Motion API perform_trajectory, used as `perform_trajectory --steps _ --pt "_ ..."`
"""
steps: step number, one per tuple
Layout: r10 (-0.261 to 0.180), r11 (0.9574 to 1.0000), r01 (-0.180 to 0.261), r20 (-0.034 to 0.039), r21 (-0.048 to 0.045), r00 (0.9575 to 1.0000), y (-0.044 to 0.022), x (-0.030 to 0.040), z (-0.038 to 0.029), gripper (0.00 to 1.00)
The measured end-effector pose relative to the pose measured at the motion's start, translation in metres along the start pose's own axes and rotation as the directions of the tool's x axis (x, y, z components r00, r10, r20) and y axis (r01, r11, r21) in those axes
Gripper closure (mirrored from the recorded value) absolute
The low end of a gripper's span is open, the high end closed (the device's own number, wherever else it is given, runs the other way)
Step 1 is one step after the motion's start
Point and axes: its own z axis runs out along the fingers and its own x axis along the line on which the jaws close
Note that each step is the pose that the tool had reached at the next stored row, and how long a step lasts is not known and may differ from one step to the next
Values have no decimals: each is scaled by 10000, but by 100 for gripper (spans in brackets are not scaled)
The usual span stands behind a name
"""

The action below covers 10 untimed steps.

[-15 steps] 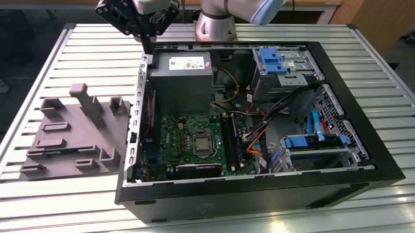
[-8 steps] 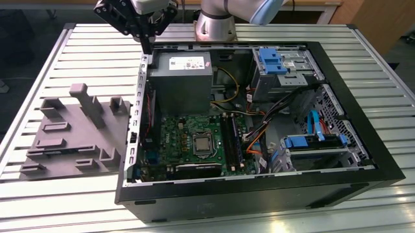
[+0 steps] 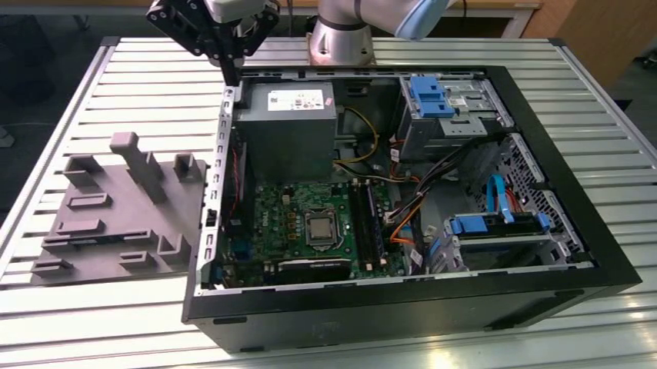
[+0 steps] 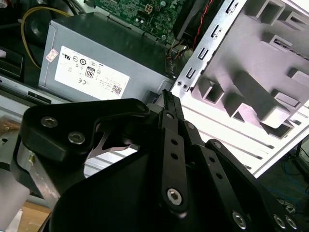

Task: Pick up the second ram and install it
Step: 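Reach for the second ram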

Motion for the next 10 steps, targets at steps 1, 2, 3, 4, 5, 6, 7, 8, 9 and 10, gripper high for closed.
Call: perform_trajectory --steps 1,2,3,4,5,6,7,8,9,10 --pt "0 10000 0 0 0 10000 0 2 0 89" --pt "0 10000 0 -1 0 10000 0 5 0 89" --pt "0 10000 0 -1 0 10000 0 7 0 89" --pt "0 10000 0 -1 0 10000 -1 10 -1 89" --pt "1 10000 -1 -1 0 10000 -1 12 -1 89" --pt "0 10000 0 0 0 10000 -1 15 -1 89" --pt "0 10000 0 0 0 10000 -1 17 -1 89" --pt "1 10000 -1 -1 0 10000 -1 20 -1 89" --pt "0 10000 0 -1 0 10000 -2 22 -1 89" --pt "0 10000 0 0 0 10000 -2 25 -1 89"
